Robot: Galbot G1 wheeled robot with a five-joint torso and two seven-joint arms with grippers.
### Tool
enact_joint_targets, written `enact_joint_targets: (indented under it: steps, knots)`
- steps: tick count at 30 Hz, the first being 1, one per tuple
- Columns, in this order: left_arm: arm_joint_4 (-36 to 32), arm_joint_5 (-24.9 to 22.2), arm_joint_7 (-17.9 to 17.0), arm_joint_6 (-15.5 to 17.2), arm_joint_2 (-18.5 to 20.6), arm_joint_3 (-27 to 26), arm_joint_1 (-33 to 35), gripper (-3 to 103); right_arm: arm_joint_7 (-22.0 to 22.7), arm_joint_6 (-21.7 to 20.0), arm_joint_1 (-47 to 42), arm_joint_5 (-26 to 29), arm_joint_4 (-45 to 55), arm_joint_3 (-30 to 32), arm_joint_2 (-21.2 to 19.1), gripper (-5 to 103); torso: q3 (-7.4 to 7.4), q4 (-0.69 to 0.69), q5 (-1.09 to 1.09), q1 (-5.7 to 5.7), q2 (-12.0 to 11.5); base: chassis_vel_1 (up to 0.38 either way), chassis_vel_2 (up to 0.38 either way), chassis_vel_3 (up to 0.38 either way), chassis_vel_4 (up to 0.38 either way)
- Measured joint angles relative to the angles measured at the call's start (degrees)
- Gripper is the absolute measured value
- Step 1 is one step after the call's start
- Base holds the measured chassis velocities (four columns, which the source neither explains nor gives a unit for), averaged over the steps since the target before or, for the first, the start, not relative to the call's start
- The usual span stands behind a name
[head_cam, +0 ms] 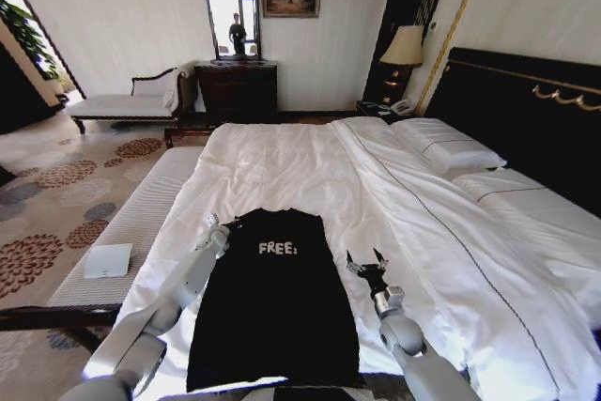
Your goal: Fold the clothes on the bed.
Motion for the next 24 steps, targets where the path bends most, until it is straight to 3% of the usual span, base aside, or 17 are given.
enact_joint_targets:
  steps: [3,4,6,8,9,12,18,24]
  knots:
    - [-1.6,0.4,0.0,-0.1,0.8,0.5,0.4,2,0.4,-5.2,6.2,9.5,0.0,-2.1,-3.4,100,0.00,0.02,-0.01,0.00,0.0,0.000,0.000,0.000,0.000]
    - [-1.6,0.4,0.0,-0.1,0.8,0.5,0.4,2,0.4,-5.2,6.2,9.5,0.0,-2.1,-3.4,100,0.00,0.02,-0.01,0.00,0.0,0.000,0.000,0.000,0.000]
    - [-2.7,0.5,-0.1,-0.1,1.3,0.8,0.7,2,0.1,-9.7,10.6,16.2,-0.8,-3.9,-4.9,100,0.00,0.02,-0.01,0.01,0.0,0.000,0.000,0.000,0.000]
    - [-3.7,0.5,-0.3,-0.3,1.7,0.9,1.1,2,-2.0,-13.1,14.9,23.0,-2.6,-6.0,-5.8,100,0.01,0.02,-0.01,0.01,0.0,0.000,0.000,0.000,0.000]
    - [-3.7,0.5,-0.3,-0.3,1.7,0.9,1.1,2,-2.0,-13.1,14.9,23.0,-2.6,-6.0,-5.8,100,0.01,0.02,-0.01,0.01,0.0,0.000,0.000,0.000,0.000]
    - [-4.8,0.5,-0.4,-0.4,2.0,1.2,1.5,2,-5.4,-16.4,20.6,30.4,-7.1,-9.5,-6.1,100,0.01,0.01,0.00,0.00,0.0,0.000,0.000,0.000,0.000]
    - [-5.1,0.2,-0.4,-0.4,2.2,1.9,1.6,2,-7.8,-20.0,30.9,38.4,-16.6,-14.2,-2.2,100,0.01,0.03,-0.01,0.02,0.0,0.000,0.000,0.000,0.000]
    - [-5.3,-0.1,-0.4,-0.4,2.3,2.5,1.6,2,-12.9,-21.3,35.3,40.0,-24.3,-15.9,1.4,100,0.00,0.01,-0.02,0.01,0.0,0.000,0.000,0.000,0.000]
